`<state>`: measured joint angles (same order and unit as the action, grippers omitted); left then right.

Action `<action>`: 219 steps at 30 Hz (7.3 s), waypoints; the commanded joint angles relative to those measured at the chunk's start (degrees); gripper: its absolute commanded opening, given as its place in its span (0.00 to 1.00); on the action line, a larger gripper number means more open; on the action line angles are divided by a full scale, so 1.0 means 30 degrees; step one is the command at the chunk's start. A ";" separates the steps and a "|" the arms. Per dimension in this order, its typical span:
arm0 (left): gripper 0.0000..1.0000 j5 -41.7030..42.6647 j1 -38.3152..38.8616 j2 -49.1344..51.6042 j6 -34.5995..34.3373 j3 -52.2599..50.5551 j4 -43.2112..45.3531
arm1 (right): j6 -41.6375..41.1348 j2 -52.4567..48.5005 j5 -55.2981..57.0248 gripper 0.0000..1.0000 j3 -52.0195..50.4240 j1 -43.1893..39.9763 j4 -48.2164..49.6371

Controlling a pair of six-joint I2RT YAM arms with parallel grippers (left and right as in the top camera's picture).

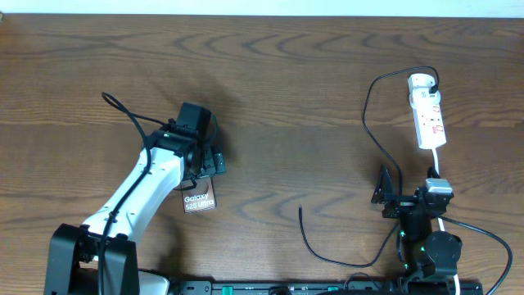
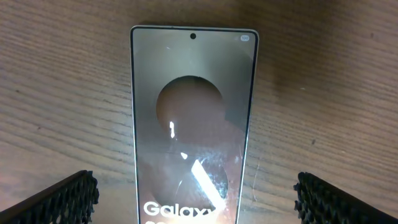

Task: Plug charger to phone and switch on socket
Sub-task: 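Lower the left gripper onto the phone and align with its edges, then close the left gripper on the phone's long sides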

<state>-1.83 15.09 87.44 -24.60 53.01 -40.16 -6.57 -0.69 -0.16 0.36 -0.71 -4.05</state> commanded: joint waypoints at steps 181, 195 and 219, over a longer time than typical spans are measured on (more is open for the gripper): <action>0.64 0.1763 -0.0976 0.2288 0.2820 -0.2492 0.2994 | -0.0080 0.0102 0.0073 0.99 -0.0015 0.0131 -0.0087; 0.25 0.1763 -0.0976 0.2288 0.2812 -0.2492 0.2994 | -0.0080 0.0102 0.0073 0.99 -0.0015 0.0131 -0.0095; 0.07 0.2463 -0.0976 0.0510 0.2834 -0.1377 0.3424 | -0.0080 0.0102 0.0080 0.99 -0.0015 0.0131 -0.0095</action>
<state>3.66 12.36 92.20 -16.47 46.78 -30.09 -6.57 -0.69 -0.19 0.36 -0.71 -4.05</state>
